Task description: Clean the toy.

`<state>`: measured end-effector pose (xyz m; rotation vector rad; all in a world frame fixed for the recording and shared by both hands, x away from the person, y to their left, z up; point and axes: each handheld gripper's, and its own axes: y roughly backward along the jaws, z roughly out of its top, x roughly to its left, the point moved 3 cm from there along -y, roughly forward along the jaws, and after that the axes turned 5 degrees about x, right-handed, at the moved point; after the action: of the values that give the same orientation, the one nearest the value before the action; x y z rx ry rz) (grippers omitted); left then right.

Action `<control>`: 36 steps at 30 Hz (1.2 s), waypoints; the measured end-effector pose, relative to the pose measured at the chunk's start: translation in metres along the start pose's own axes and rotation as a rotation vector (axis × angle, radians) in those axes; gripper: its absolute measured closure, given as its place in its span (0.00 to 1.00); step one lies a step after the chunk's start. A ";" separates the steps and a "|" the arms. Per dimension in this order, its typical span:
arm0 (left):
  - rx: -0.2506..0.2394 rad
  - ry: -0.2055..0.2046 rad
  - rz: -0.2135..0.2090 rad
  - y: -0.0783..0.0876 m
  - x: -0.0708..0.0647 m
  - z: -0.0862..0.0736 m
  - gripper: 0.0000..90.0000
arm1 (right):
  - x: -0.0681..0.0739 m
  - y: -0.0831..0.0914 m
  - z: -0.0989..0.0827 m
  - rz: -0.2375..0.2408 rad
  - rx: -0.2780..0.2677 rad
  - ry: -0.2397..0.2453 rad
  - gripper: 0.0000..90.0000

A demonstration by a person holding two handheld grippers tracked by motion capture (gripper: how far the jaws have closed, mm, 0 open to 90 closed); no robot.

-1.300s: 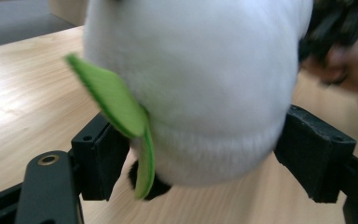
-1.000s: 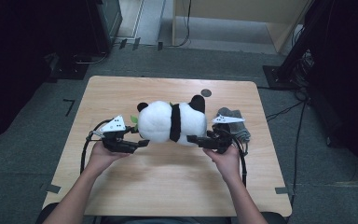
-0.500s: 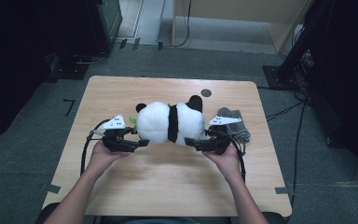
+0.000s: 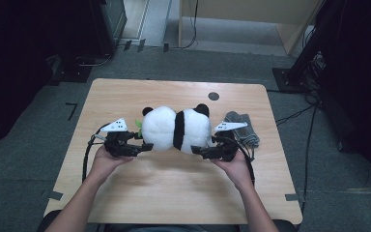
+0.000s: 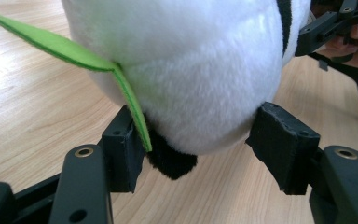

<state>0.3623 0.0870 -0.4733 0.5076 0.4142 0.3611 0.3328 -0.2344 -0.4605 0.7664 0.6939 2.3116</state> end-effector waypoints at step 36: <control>0.128 0.086 0.018 -0.005 0.012 -0.013 0.39 | 0.000 -0.008 -0.014 -0.086 0.114 0.173 0.26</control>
<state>0.3679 0.0925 -0.4897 0.6220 0.5183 0.3758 0.3272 -0.2330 -0.4752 0.5794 0.9246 2.2934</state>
